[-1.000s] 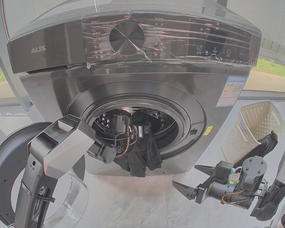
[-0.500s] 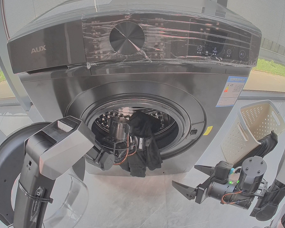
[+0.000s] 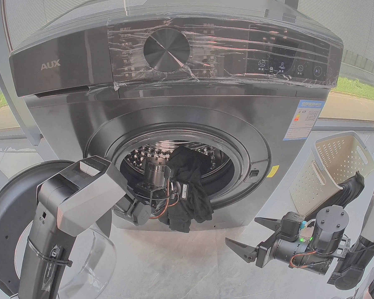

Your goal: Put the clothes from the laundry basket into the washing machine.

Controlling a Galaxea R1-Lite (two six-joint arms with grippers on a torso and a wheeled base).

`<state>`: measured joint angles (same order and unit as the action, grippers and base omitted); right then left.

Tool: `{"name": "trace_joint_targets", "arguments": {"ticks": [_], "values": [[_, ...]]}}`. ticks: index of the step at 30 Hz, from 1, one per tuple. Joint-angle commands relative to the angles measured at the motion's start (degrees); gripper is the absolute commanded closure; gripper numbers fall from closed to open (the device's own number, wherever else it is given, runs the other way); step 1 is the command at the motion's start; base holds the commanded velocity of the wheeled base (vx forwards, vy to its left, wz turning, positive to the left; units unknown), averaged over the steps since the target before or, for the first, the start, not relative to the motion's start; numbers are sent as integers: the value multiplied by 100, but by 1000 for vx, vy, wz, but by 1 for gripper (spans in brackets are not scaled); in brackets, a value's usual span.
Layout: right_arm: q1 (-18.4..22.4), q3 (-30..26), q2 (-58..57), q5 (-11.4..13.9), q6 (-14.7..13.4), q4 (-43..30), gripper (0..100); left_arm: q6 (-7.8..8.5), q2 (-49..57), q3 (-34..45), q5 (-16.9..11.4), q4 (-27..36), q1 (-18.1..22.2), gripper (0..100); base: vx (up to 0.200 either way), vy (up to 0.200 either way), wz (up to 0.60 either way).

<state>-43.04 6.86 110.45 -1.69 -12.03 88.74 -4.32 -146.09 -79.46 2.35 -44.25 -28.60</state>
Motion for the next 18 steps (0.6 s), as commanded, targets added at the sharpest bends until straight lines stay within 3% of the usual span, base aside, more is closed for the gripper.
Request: {"name": "trace_joint_targets", "arguments": {"ticks": [1, 9, 12, 18], "values": [[-2, 8, 12, 2, -1, 3, 0, -25, -25, -8, -16, -5, -5, 100, 0, 0, 0], [-64, -1, 12, -6, -1, 3, 0, -78, 11, -149, -16, -40, -32, 100, 0, 0, 0], [-81, -1, 12, -6, -1, 3, 0, -105, -95, -747, 169, -119, -23, 100, 0, 0, 0], [-81, -1, 12, -6, -1, 3, 0, -465, -350, -1784, 705, -66, 30, 100, 0, 0, 0]]}}
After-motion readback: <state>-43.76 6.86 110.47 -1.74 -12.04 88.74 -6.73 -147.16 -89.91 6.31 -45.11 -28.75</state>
